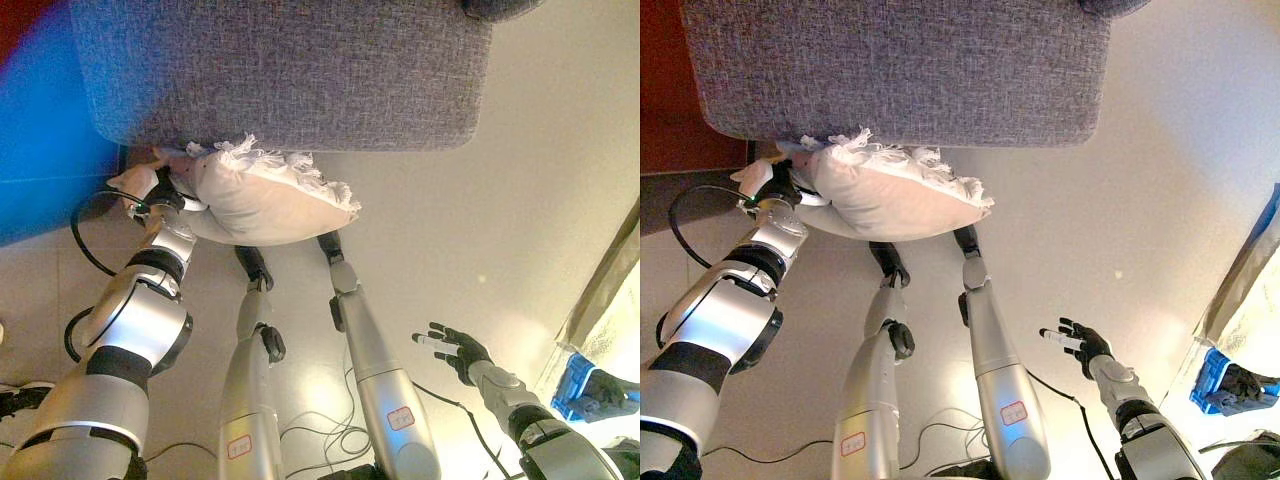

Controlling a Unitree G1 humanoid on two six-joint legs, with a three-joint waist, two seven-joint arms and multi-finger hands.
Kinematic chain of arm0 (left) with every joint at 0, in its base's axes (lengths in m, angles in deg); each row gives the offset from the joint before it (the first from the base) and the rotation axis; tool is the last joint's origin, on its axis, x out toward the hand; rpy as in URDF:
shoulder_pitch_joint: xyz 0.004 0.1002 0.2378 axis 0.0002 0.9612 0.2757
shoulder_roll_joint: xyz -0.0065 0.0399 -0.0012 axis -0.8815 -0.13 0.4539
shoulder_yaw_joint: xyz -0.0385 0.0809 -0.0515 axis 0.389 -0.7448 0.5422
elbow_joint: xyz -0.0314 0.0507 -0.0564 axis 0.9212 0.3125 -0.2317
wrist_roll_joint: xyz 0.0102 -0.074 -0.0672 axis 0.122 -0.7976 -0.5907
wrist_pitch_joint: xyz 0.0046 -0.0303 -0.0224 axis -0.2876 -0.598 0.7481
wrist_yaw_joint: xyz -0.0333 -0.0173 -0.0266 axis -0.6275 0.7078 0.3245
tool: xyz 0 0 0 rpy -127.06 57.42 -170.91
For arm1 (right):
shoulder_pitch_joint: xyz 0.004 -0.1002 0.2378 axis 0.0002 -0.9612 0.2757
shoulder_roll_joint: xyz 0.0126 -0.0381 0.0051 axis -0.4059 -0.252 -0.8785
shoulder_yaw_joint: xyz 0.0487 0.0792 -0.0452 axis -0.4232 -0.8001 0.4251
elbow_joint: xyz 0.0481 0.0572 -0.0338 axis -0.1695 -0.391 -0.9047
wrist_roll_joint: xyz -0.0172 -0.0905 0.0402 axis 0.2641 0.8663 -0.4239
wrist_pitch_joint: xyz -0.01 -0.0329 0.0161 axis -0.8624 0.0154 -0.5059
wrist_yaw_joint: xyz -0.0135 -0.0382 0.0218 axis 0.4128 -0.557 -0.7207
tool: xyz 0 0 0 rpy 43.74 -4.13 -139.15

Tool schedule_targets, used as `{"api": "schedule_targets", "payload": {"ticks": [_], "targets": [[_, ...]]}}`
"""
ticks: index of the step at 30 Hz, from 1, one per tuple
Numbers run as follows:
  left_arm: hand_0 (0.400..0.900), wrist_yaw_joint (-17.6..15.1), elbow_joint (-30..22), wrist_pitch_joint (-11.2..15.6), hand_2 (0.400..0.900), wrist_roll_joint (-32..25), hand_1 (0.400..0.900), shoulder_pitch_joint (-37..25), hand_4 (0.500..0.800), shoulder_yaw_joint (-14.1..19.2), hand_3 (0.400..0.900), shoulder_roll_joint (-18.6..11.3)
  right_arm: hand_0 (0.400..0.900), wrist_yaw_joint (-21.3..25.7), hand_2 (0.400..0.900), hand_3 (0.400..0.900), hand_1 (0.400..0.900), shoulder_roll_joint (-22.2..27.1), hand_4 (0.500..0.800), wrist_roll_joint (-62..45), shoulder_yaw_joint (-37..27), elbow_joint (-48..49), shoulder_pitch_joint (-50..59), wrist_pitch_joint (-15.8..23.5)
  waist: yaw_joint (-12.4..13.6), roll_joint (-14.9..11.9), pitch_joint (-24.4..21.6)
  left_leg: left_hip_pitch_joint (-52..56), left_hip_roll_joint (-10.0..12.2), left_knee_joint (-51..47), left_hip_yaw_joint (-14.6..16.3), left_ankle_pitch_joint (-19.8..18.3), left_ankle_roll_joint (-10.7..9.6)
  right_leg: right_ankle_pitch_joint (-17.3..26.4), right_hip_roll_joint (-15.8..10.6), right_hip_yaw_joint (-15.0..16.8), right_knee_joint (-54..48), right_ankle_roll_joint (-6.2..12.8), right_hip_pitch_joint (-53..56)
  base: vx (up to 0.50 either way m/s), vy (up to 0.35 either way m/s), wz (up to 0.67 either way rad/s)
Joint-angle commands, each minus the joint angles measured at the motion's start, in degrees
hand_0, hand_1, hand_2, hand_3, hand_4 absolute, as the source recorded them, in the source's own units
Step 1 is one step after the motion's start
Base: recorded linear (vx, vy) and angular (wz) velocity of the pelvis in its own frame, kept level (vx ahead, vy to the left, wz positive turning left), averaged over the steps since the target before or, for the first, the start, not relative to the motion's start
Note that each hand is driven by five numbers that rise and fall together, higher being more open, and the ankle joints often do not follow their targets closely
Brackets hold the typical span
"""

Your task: Pick up the pillow and put it on the sofa.

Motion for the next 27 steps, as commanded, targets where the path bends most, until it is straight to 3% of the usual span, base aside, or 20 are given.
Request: {"api": "schedule_targets", "payload": {"ticks": [1,16,27], "targets": [[0.4,1.8,1.9,2.3,0.4,-1.2,0.4,-4.1,0.5,-0.3,0.4,0.3,0.9,0.2,0.9,0.9,0.9,3.2,0.8,-1.5,-0.4,-2.2,-3.0,-1.6,-1.1,-2.1,1.0,-1.9,0.0,9.2,-3.2,-7.3,-4.8,5.5,3.0,-0.5,-7.9,1.61,1.3,0.0,0.0,0.0],[0.4,1.8,0.0,2.5,0.4,-4.4,0.4,-3.9,0.5,-0.8,0.4,0.4,0.9,-0.4,0.9,0.9,0.9,3.8,0.8,-1.1,-0.5,-1.7,-3.3,-0.1,-1.3,-1.6,1.0,0.7,-0.4,7.0,-2.5,-6.9,-4.8,6.0,2.9,0.0,-9.7,1.53,3.3,-0.01,0.01,0.02],[0.4,4.3,-3.6,2.9,0.4,-6.3,0.4,-1.0,0.5,-0.4,0.4,0.1,0.9,-0.2,0.9,0.9,0.9,4.0,0.8,-0.4,-0.5,0.2,-5.6,1.0,-0.8,-1.2,1.0,6.1,-0.6,5.6,-1.7,-6.4,-4.5,5.9,2.8,-0.3,-10.2,1.27,8.3,-0.01,0.005,-0.01]]}}
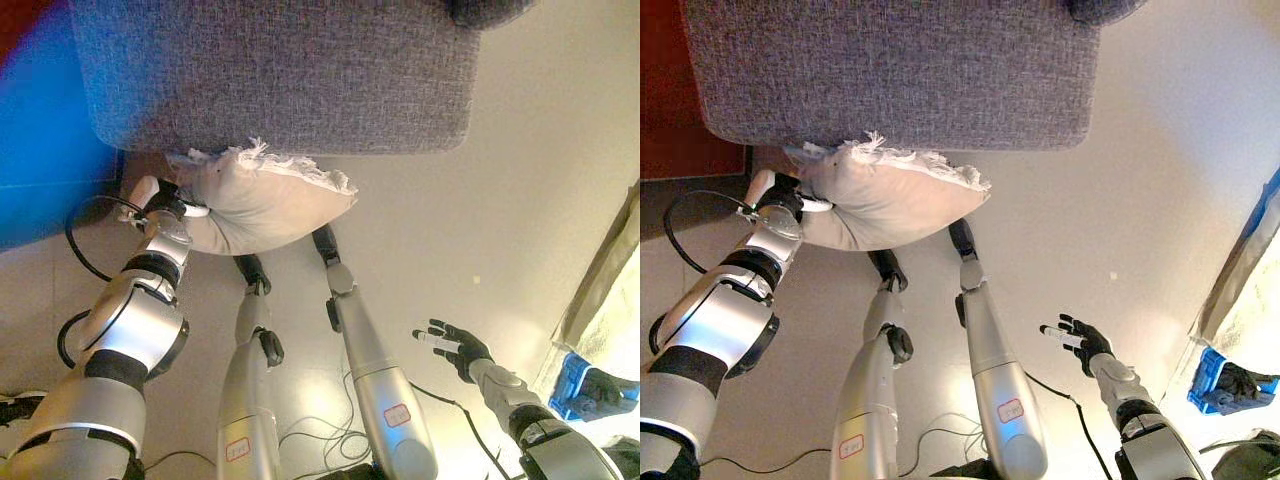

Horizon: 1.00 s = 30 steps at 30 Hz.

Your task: Pick up the pillow and put it on the sofa.

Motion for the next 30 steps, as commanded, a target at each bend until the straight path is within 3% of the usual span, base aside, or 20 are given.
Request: {"api": "schedule_targets", "payload": {"ticks": [1,7,17,30], "targets": [[0.4,-0.5,-2.7,3.0,0.4,-1.8,0.4,-3.4,0.5,1.2,0.4,0.2,0.9,0.3,0.9,0.9,0.9,4.1,0.8,-0.1,0.5,0.2,-5.7,-0.7,0.6,-0.5,1.1,3.0,0.2,7.0,-1.4,-7.0,-4.7,5.9,3.5,-0.3,-10.2,1.12,5.8,-0.04,0.023,-0.05],[0.4,1.0,-6.7,3.2,0.4,-2.2,0.4,0.3,0.5,1.3,0.4,-0.1,0.9,0.5,0.9,0.9,0.9,3.8,0.8,1.2,0.4,1.2,-7.2,-0.6,1.4,0.2,1.1,9.5,0.0,5.4,-0.6,-6.6,-4.7,4.9,3.3,-1.3,-10.7,0.9,12.5,-0.05,0.018,-0.02],[0.4,4.3,-9.0,2.6,0.4,-0.4,0.4,6.0,0.5,1.7,0.4,0.4,0.9,1.0,0.9,0.9,0.9,2.5,0.8,3.2,-0.6,-0.5,-7.7,-2.6,3.0,1.0,1.0,23.6,-0.4,2.8,-0.9,-7.0,-4.5,2.4,2.6,-2.9,-10.6,0.74,26.4,0.01,0.002,-0.01],[0.4,8.8,-12.4,1.3,0.4,3.8,0.4,16.7,0.5,4.5,0.4,0.3,0.9,1.7,0.9,0.9,0.9,0.8,0.8,7.7,-4.0,-3.2,-13.3,-4.9,4.2,3.8,-10.2,39.1,-1.3,-5.0,-1.1,-7.6,-4.1,0.4,1.1,-3.6,-16.4,1.1,41.9,0.14,-0.01,-0.04]]}}
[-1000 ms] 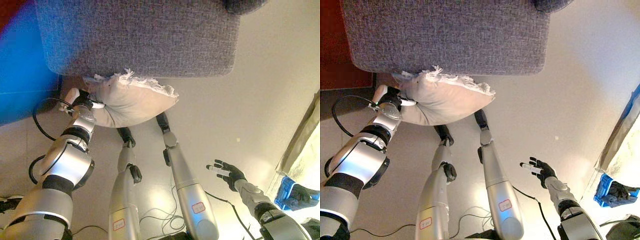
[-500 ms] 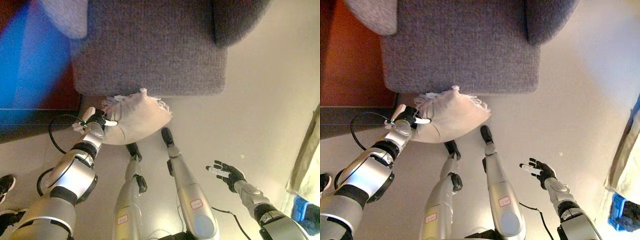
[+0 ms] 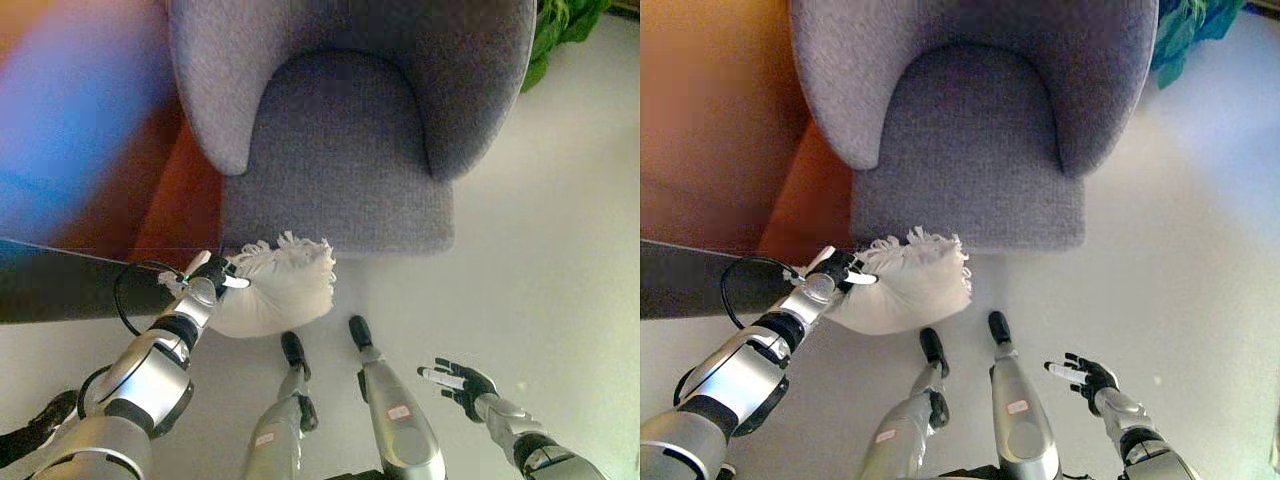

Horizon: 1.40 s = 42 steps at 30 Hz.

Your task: Pick up the pillow and put it on the sofa.

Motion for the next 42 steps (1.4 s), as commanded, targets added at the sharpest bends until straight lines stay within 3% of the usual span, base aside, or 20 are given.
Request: {"api": "schedule_targets", "payload": {"ticks": [1,7,12,18,24,30,35,42], "targets": [[0.4,-0.6,-1.6,1.7,0.4,2.8,0.4,-1.6,0.5,5.7,0.4,-3.1,0.9,1.4,0.9,0.9,0.9,1.9,0.8,2.6,-1.1,-1.9,-6.6,-0.8,-0.6,-0.5,-8.4,3.2,-2.3,4.1,-0.3,-6.2,-3.4,0.0,0.7,-1.7,-2.8,1.4,3.7,0.19,-0.008,0.04],[0.4,2.0,-4.8,1.5,0.4,5.1,0.4,3.8,0.5,7.2,0.4,-3.0,0.9,2.3,0.9,0.9,0.9,1.1,0.8,4.0,-3.7,-3.1,-10.8,-2.1,-0.3,0.8,-14.0,9.2,-2.9,3.6,-0.8,-7.7,-2.9,-0.7,0.8,-1.9,-4.8,1.28,10.5,0.2,-0.027,0.05],[0.4,6.1,-8.6,1.3,0.4,8.2,0.4,6.8,0.5,7.5,0.4,-3.7,0.9,2.9,0.9,0.9,0.9,0.4,0.8,3.9,-5.8,-4.3,-13.0,-2.9,0.4,1.7,-17.5,13.0,-3.3,2.2,-1.0,-8.2,-2.7,0.2,0.7,-2.0,-7.3,1.75,14.4,0.15,-0.035,0.04],[0.4,11.6,-13.3,2.8,0.4,12.9,0.4,6.1,0.5,6.3,0.4,-7.7,0.9,3.8,0.9,0.9,0.9,0.4,0.8,2.5,-7.2,-5.5,-13.0,-3.5,1.0,2.6,-20.1,16.0,-3.6,0.4,-1.3,-8.2,-2.5,0.7,0.9,-2.1,-8.8,2.08,17.3,0.04,-0.01,0.05],[0.4,19.5,-21.9,1.2,0.4,14.7,0.4,-1.4,0.5,3.2,0.4,-16.2,0.9,4.5,0.9,0.9,0.9,0.7,0.8,0.1,-8.4,-6.4,-13.2,-4.4,1.4,2.9,-22.0,18.0,-3.7,0.0,-1.3,-8.7,-2.5,1.1,0.7,-2.4,-10.0,2.55,19.6,0.03,-0.02,0.08],[0.4,24.4,-22.9,-1.1,0.4,16.0,0.4,-13.6,0.5,-1.6,0.4,-22.6,0.9,4.4,0.9,0.9,0.9,0.5,0.8,-2.4,-9.4,-8.1,-14.1,-4.8,0.9,3.4,-23.6,19.2,-3.7,-0.3,-1.1,-8.9,-2.5,1.6,0.7,-2.2,-10.7,3.22,20.7,0.06,-0.052,0.03],[0.4,25.7,-19.6,-2.2,0.4,14.8,0.4,-25.0,0.5,-6.6,0.4,-26.1,0.9,4.6,0.9,0.9,0.9,0.6,0.8,-4.8,-10.2,-9.5,-14.6,-4.9,0.0,4.6,-24.3,19.5,-3.7,-0.4,-0.8,-9.0,-2.5,2.2,0.9,-1.5,-11.2,3.86,20.8,0.05,-0.034,-0.04],[0.4,24.8,-15.8,-0.2,0.4,16.4,0.4,-32.5,0.5,-10.8,0.4,-28.5,0.9,5.2,0.9,0.9,0.9,0.0,0.8,-7.6,-11.1,-11.1,-15.4,-4.7,-0.7,5.4,-24.8,19.5,-3.6,-0.4,-0.4,-9.1,-2.5,2.6,1.4,-0.2,-11.5,4.4,20.6,0.04,-0.04,-0.07]]}}
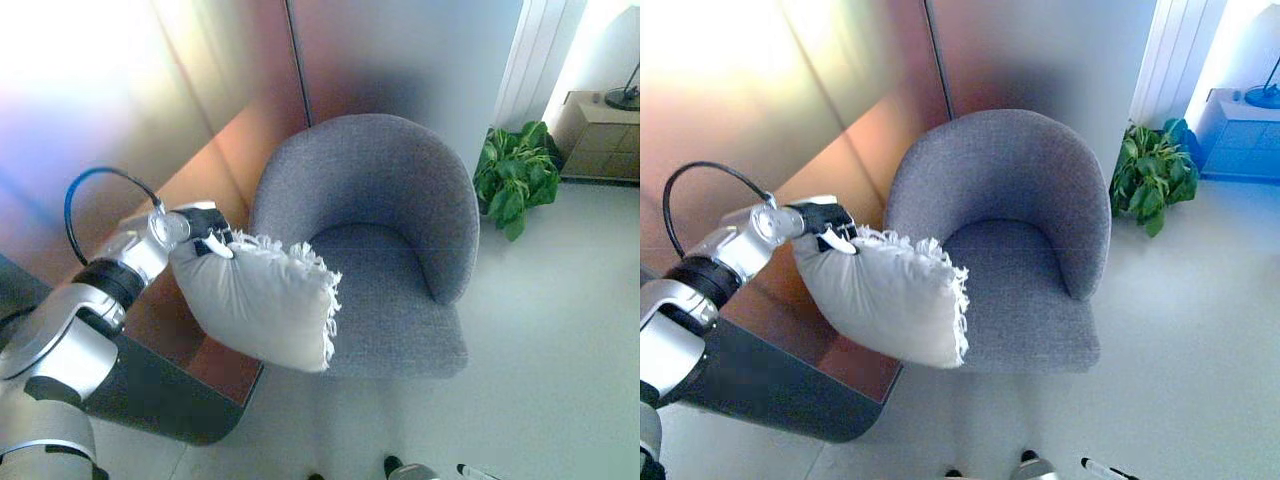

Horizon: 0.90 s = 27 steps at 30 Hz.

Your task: Pick up the pillow and put it on the sofa.

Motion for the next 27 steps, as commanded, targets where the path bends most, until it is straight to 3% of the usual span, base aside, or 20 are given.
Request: {"api": "schedule_targets", "payload": {"ticks": [1,9,13,17,25,26,27], "targets": [[0.4,-4.6,6.4,2.8,0.4,2.3,0.4,-17.5,0.5,1.3,0.4,-7.5,0.9,1.4,0.9,0.9,0.9,1.7,0.8,-2.3,-0.5,-2.1,-1.6,-0.1,-0.4,1.6,-5.5,3.5,-4.2,0.3,1.4,-3.9,-0.8,2.9,1.0,2.2,0.8,5.47,-2.0,0.04,-0.038,-0.08],[0.4,-4.0,7.4,0.3,0.4,3.1,0.4,-19.8,0.5,-0.1,0.4,-5.5,0.9,1.9,0.9,0.9,0.9,1.5,0.8,-2.7,-0.1,-2.3,-2.1,-0.5,-1.8,2.0,-5.5,3.4,-4.1,0.3,2.5,-4.2,-0.7,3.1,1.6,3.2,0.8,5.6,-2.6,0.04,-0.033,-0.1],[0.4,-4.1,9.2,-1.0,0.4,3.7,0.4,-18.2,0.5,0.8,0.4,-2.8,0.9,1.9,0.9,0.9,0.9,1.2,0.8,-2.6,0.2,-2.1,-2.7,-0.4,-3.0,1.8,-5.5,3.2,-3.9,0.3,3.3,-4.4,-0.6,3.2,1.9,4.1,0.9,5.8,-3.1,0.07,-0.062,-0.17],[0.4,-4.9,12.5,-4.6,0.4,3.2,0.4,-14.7,0.5,3.5,0.4,0.3,0.9,2.4,0.9,0.9,0.9,1.6,0.8,-1.5,0.3,-1.6,-3.8,-0.7,-5.1,1.6,-4.6,2.5,-3.6,0.3,4.9,-4.4,-0.5,3.4,2.1,5.5,1.2,5.91,-4.7,0.06,-0.051,-0.36],[0.4,-11.5,19.8,-9.0,0.4,2.6,0.4,-12.1,0.5,7.1,0.4,4.9,0.9,1.4,0.9,0.9,0.9,5.1,0.8,0.1,-0.3,-0.3,-4.2,0.2,-9.6,2.9,0.7,-2.4,-4.3,0.3,7.9,-3.5,-0.5,3.8,2.3,9.4,2.2,5.73,-11.2,-0.07,0.062,-0.24],[0.9,-11.7,20.6,-8.8,0.9,2.5,0.9,-12.3,0.8,7.0,0.9,5.4,0.9,1.1,0.9,0.9,0.9,5.3,0.8,0.1,-0.3,-0.3,-4.0,0.6,-10.0,3.1,1.3,-2.8,-4.4,0.3,8.2,-3.4,-0.5,3.8,2.2,9.7,2.2,5.79,-11.6,-0.08,0.042,-0.11],[0.9,-12.3,21.0,-8.5,0.9,2.1,0.9,-12.3,0.8,6.8,0.9,5.7,0.9,0.9,0.9,0.9,0.9,5.3,0.8,0.2,-0.1,-0.4,-3.9,0.9,-10.1,3.1,1.6,-3.1,-4.5,0.3,8.3,-3.3,-0.5,3.9,2.3,9.9,2.2,5.83,-11.9,-0.06,0.028,-0.1]]}}
